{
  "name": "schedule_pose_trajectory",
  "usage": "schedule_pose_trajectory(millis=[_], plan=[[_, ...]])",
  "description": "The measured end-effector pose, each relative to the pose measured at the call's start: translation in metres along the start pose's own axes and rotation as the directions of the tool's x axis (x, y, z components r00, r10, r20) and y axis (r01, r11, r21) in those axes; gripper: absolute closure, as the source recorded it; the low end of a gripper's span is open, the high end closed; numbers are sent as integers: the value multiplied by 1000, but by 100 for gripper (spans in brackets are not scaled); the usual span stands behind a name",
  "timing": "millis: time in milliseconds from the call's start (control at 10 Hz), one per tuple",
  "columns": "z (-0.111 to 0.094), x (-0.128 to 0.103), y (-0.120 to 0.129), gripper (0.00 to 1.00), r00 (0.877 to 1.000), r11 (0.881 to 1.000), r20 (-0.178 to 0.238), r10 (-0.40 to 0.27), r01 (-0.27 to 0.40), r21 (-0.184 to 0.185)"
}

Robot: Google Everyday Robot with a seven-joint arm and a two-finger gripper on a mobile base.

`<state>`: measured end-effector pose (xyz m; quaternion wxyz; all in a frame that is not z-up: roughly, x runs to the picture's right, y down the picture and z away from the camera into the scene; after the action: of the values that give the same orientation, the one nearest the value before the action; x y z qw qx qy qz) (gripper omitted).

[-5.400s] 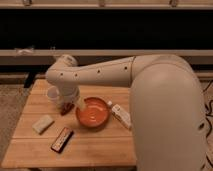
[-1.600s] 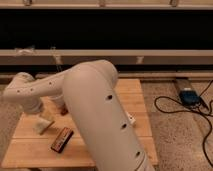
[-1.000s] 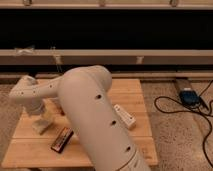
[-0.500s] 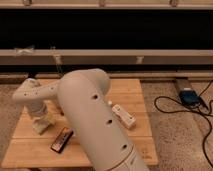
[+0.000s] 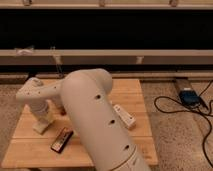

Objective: Wipe the white sponge on the table

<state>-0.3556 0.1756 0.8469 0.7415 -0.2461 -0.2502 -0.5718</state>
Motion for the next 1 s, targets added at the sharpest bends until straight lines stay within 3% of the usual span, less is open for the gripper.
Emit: schedule_pose_trajectory(millis=[200, 500, 1000], plan=[[-5, 0, 2, 100, 1000, 1000, -8, 5, -5, 10], [-14, 8, 13, 100, 999, 1000, -47, 28, -28, 1], [-12, 19, 45, 100, 989, 993, -142, 52, -65, -93]])
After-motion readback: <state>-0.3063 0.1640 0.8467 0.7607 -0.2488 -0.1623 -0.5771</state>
